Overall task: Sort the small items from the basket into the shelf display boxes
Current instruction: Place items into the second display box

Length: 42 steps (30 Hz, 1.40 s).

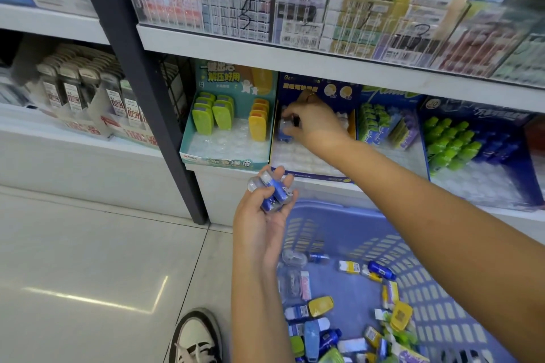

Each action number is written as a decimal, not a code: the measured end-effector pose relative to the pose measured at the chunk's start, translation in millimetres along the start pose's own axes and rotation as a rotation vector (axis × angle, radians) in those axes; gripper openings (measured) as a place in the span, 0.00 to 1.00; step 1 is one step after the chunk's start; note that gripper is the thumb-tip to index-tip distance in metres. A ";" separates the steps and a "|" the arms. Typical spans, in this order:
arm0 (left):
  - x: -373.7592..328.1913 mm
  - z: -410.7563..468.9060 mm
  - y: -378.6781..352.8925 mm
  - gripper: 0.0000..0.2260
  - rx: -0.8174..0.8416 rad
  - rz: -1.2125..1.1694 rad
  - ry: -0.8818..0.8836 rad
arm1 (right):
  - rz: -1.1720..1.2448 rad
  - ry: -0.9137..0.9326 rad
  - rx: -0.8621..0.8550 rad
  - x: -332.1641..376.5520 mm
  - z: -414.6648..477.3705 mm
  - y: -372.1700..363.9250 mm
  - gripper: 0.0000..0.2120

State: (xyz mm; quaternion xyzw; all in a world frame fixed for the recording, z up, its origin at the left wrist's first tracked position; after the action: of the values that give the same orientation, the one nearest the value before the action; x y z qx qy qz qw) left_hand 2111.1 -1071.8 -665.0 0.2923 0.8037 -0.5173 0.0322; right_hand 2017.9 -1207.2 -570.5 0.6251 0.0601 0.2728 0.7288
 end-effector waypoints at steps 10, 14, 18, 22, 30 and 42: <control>2.7 -6.1 -19.7 0.19 -0.025 0.392 -0.188 | 0.775 -0.254 0.154 15.2 -87.3 -5.4 0.11; 2.6 -5.5 -20.1 0.16 -0.054 0.273 -0.178 | 0.764 -0.252 -0.048 -9.9 -81.4 18.3 0.08; 6.5 -6.2 -20.6 0.09 -0.111 0.272 -0.142 | 0.358 -0.164 -0.250 -32.4 -58.2 40.0 0.08; 9.7 -5.9 -17.5 0.09 -0.156 0.401 -0.079 | 0.174 -0.063 -0.142 -31.7 -34.5 22.9 0.09; 5.9 -1.5 -11.6 0.15 -0.166 0.412 -0.087 | 0.060 0.011 -0.060 -28.4 -15.4 10.4 0.09; -8.2 -5.7 -20.7 0.12 -0.135 0.553 -0.257 | 0.401 -0.031 -0.062 -9.8 -49.9 16.4 0.09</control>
State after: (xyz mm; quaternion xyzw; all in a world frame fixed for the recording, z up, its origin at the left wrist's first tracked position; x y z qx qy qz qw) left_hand 2108.9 -1076.7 -642.6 0.4292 0.7156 -0.4671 0.2924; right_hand 1983.0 -1166.9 -568.1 0.6060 -0.0851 0.4044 0.6797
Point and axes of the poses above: each hand's wrist, its own z-axis towards the middle knuckle, its own y-axis out of the back of the hand, x = y × z, the point moved 8 cm from there along z, towards the middle knuckle, and after that the axes turned 14 degrees about y, right-handed, at the moved point
